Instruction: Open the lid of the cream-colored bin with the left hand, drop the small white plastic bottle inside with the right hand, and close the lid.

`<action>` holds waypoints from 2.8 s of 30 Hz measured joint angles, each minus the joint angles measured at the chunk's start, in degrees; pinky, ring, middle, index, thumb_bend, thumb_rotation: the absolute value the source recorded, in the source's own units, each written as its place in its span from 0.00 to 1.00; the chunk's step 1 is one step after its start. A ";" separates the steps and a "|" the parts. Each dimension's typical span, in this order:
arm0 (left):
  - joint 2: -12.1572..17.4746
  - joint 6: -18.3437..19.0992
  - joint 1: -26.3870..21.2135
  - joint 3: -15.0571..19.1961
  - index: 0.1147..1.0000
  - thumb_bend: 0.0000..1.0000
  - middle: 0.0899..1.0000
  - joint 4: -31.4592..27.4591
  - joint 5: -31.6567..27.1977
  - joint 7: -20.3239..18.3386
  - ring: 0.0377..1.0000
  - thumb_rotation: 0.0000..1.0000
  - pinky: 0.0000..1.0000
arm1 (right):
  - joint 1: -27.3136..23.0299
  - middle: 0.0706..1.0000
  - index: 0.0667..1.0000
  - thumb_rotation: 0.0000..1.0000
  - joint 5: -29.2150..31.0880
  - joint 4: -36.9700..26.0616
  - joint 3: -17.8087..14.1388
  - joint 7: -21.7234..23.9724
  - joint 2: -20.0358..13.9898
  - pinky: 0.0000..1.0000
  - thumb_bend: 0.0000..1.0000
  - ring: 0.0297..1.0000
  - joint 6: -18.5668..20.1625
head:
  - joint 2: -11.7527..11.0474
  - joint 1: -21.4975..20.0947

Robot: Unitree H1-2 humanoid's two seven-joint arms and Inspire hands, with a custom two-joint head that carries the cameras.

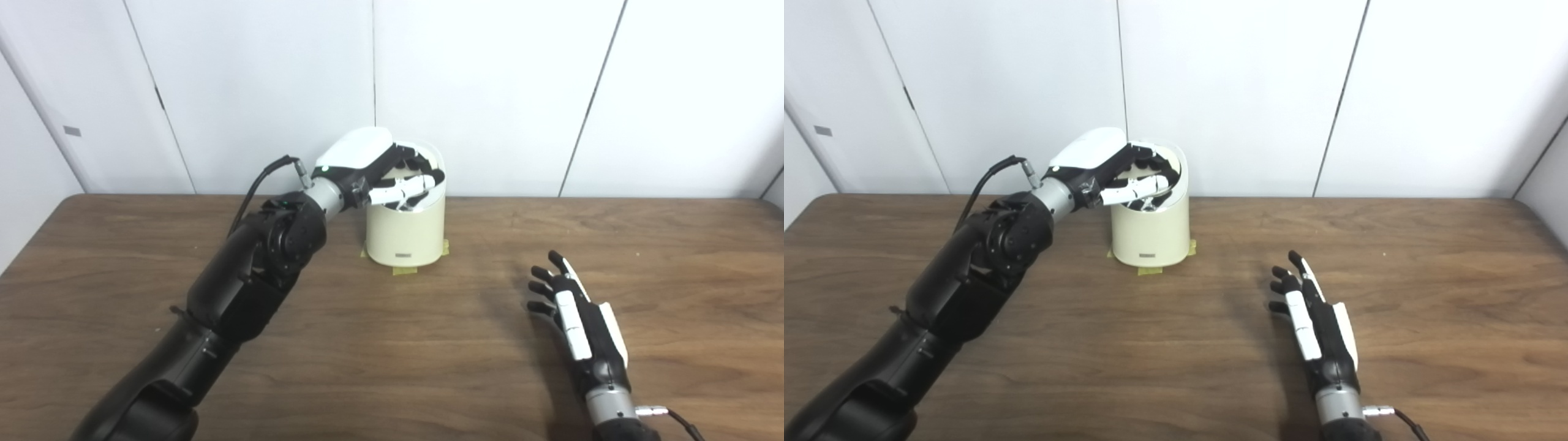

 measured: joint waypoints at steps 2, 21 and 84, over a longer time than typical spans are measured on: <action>0.17 -0.02 0.12 -0.36 0.79 0.52 0.82 -0.15 0.96 -0.27 0.82 1.00 0.75 | 0.00 0.85 0.93 1.00 -0.20 -0.03 0.10 0.03 -0.03 0.72 0.52 0.82 0.21 | 0.09 0.00; 0.65 0.31 0.46 -1.13 0.81 0.55 0.82 -0.91 3.27 -2.73 0.82 1.00 0.76 | 0.43 0.85 0.94 1.00 -1.22 -0.49 0.78 0.19 -0.03 0.72 0.52 0.82 0.29 | 0.62 -0.35; 2.07 -1.16 -0.56 -6.70 0.77 0.58 0.81 -0.90 10.57 -4.56 0.82 1.00 0.77 | 1.18 0.84 0.93 1.00 -1.72 -1.85 1.06 0.14 0.11 0.71 0.50 0.82 0.98 | 2.02 -0.44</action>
